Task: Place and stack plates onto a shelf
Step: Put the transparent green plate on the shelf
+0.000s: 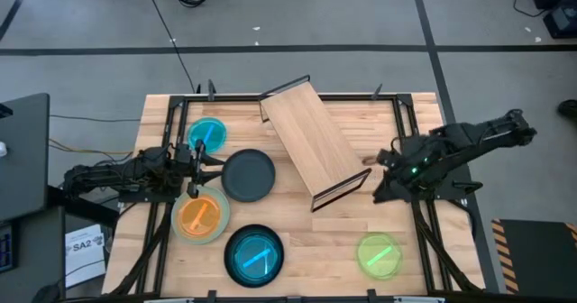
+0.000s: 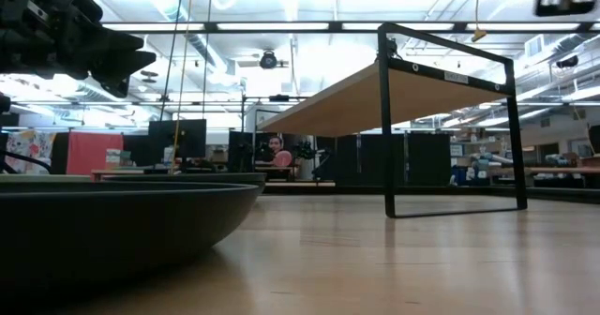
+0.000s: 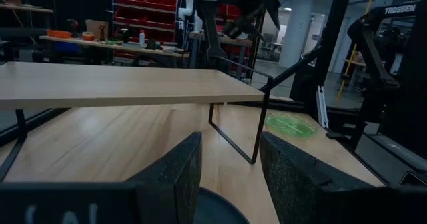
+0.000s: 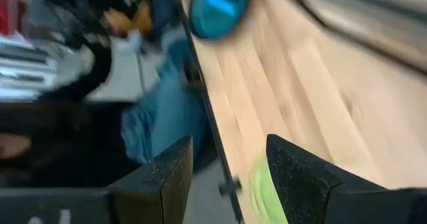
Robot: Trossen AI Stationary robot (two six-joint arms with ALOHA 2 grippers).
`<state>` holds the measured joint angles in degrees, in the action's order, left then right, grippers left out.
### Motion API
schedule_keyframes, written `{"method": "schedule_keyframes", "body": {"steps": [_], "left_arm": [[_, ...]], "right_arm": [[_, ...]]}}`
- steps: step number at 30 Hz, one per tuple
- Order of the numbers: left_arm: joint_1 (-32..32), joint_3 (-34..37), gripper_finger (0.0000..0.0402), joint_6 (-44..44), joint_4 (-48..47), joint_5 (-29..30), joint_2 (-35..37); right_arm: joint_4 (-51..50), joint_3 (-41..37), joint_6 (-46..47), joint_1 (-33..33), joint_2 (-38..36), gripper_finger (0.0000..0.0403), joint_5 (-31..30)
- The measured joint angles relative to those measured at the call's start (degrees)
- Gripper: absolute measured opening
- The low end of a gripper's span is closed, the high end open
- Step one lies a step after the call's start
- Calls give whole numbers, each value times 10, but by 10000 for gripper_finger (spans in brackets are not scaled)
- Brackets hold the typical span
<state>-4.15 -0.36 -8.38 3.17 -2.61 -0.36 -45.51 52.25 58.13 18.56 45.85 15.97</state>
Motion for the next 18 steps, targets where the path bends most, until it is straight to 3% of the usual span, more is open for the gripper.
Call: {"method": "schedule_keyframes", "body": {"steps": [18], "left_arm": [[0, 0, 157, 0, 0, 0, 0]], "right_arm": [[-35, 0, 38, 159, 56, 197, -135]]}}
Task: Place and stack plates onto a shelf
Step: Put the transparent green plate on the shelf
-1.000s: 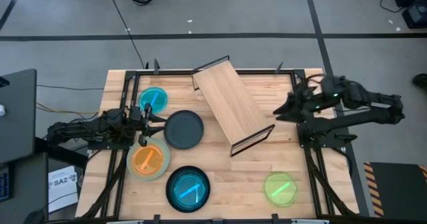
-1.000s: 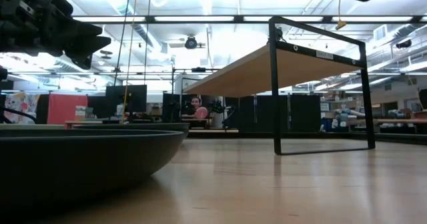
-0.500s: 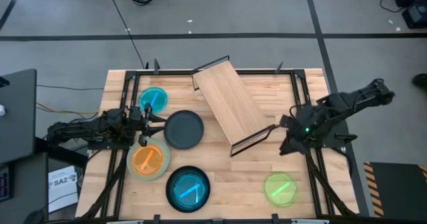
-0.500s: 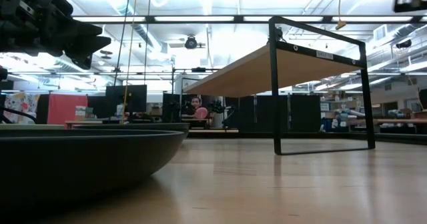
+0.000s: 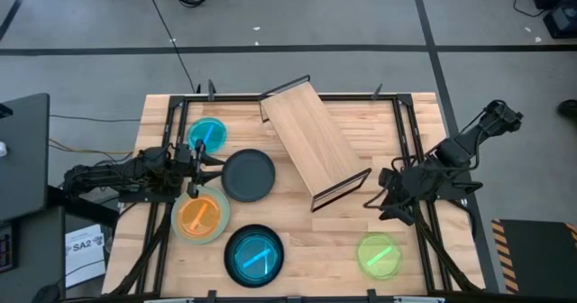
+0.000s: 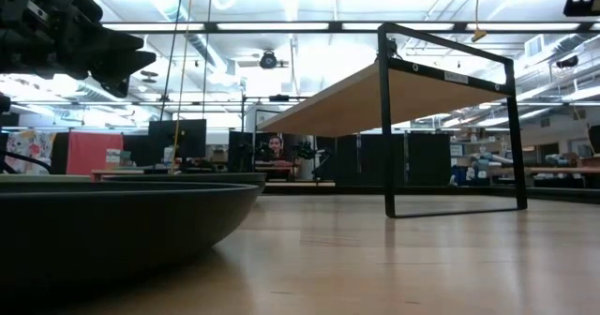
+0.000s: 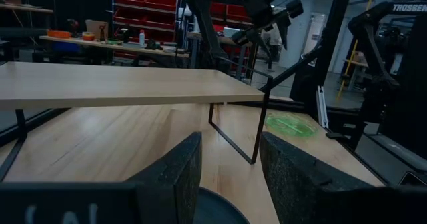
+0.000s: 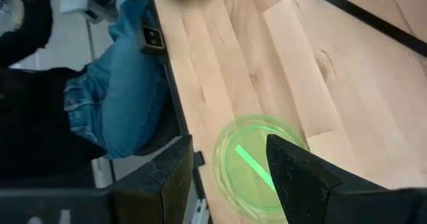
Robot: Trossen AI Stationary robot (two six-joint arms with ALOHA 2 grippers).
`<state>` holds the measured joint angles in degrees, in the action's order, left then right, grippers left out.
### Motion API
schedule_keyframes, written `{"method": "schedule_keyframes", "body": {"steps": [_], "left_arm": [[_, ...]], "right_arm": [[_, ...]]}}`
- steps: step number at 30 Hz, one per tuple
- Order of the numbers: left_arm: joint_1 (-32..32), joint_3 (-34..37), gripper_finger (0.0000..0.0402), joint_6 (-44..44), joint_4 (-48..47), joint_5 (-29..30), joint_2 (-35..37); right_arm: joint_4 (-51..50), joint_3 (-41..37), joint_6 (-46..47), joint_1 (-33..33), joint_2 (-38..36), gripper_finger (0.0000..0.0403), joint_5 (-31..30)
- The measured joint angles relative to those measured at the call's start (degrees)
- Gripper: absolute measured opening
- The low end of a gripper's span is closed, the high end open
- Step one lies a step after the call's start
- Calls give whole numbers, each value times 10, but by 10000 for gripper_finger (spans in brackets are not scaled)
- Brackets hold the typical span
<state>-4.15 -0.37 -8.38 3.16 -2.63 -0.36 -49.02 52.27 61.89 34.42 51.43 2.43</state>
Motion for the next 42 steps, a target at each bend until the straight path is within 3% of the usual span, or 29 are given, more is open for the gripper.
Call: {"method": "schedule_keyframes", "body": {"steps": [10, 18, 29, 42], "left_arm": [[0, 0, 157, 0, 0, 0, 0], [0, 0, 157, 0, 0, 0, 0], [0, 0, 157, 0, 0, 0, 0], [0, 0, 157, 0, 0, 0, 0]], "right_arm": [[-10, 0, 0, 59, 65, 197, -59], [-38, -1, -1, 83, 118, 197, -74], [-30, -92, 62, 124, 131, 197, -74], [148, -219, 66, 133, 131, 197, -53]]}}
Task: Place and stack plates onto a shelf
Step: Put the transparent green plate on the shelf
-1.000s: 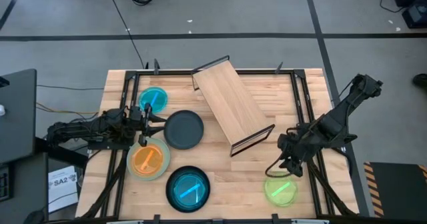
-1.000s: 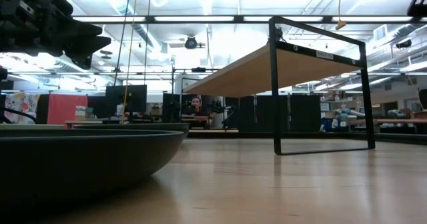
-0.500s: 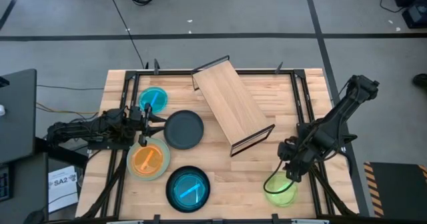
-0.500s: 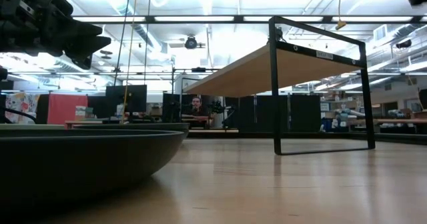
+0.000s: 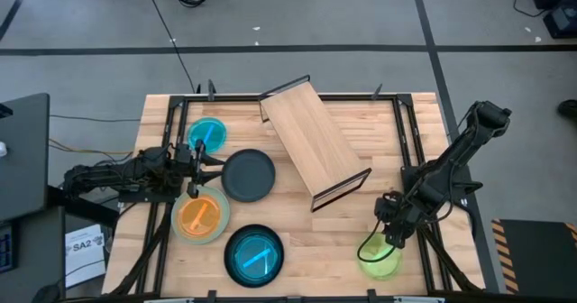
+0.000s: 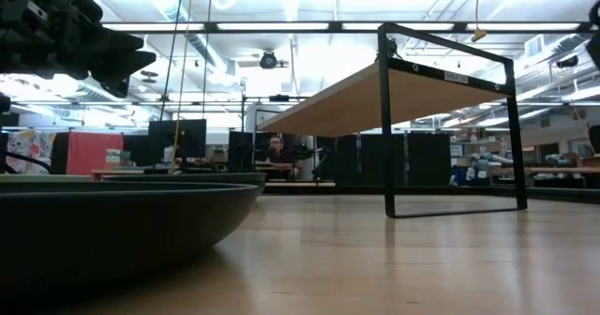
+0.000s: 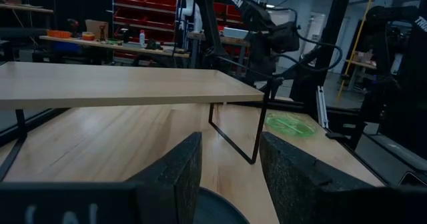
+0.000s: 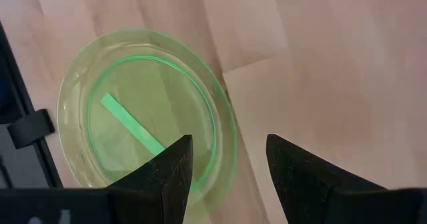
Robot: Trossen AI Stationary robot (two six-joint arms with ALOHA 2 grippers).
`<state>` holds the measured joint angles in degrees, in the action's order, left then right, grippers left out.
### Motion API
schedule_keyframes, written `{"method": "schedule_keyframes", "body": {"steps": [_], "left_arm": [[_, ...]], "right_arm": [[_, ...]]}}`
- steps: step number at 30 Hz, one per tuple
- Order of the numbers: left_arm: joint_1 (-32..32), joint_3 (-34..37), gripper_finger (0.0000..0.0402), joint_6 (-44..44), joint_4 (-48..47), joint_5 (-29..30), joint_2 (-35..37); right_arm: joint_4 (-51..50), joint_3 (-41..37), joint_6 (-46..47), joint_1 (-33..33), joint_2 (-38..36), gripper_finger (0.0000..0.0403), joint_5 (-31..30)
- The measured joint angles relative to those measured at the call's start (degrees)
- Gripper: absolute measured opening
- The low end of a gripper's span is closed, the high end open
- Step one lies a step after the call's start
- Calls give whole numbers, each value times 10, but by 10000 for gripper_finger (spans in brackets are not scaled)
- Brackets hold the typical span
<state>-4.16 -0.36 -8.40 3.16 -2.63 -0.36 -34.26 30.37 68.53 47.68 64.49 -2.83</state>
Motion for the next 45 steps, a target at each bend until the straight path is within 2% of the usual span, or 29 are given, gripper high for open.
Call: {"method": "schedule_keyframes", "body": {"steps": [13, 35, 45], "left_arm": [[0, 0, 157, 0, 0, 0, 0], [0, 0, 157, 0, 0, 0, 0], [0, 0, 157, 0, 0, 0, 0]], "right_arm": [[156, -91, 2, 0, 0, 197, 14], [162, -104, 3, 0, 0, 196, 25], [162, -104, 3, 0, 1, 159, 38]]}}
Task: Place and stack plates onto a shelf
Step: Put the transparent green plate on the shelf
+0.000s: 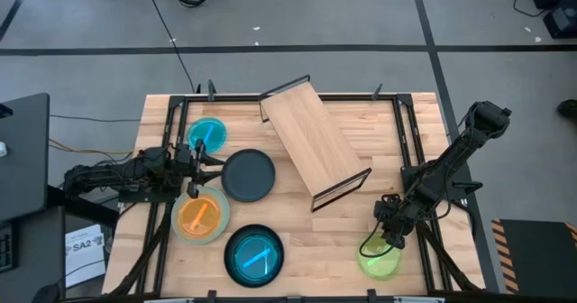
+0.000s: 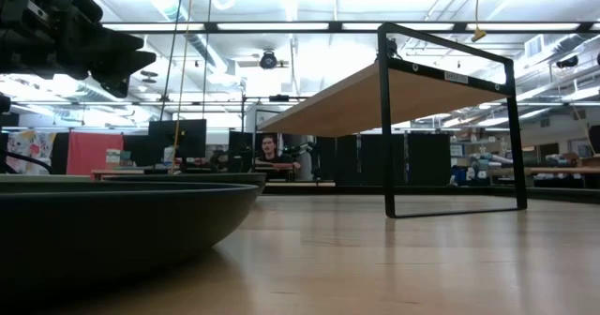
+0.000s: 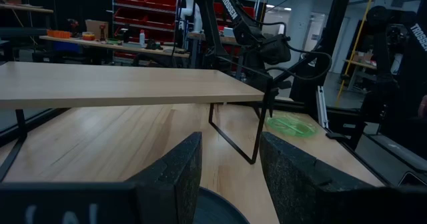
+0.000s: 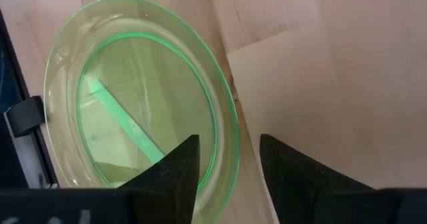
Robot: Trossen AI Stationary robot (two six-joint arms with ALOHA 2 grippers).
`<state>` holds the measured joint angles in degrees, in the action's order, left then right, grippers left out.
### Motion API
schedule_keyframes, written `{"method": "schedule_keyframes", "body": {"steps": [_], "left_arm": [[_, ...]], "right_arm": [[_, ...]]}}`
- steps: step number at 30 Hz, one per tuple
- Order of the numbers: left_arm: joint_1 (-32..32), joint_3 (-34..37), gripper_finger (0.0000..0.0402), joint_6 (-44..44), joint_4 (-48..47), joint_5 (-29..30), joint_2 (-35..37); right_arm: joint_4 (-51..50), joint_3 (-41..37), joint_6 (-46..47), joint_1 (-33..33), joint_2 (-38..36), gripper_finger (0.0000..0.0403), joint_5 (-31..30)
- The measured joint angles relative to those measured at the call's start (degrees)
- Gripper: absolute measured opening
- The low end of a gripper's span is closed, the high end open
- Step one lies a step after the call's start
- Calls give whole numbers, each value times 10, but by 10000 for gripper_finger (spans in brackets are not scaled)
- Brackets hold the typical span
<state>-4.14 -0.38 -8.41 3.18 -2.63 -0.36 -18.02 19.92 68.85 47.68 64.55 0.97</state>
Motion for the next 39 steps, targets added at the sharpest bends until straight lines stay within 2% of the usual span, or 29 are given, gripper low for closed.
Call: {"method": "schedule_keyframes", "body": {"steps": [13, 23, 35, 39], "left_arm": [[0, 0, 157, 0, 0, 0, 0], [0, 0, 157, 0, 0, 0, 0], [0, 0, 157, 0, 0, 0, 0], [0, 0, 157, 0, 0, 0, 0]], "right_arm": [[0, 0, -4, 0, 1, 111, 13], [43, 3, -5, 0, 65, 80, 39], [47, 0, -4, 0, 50, 11, 34], [47, -1, 2, 0, 45, 9, 36]]}}
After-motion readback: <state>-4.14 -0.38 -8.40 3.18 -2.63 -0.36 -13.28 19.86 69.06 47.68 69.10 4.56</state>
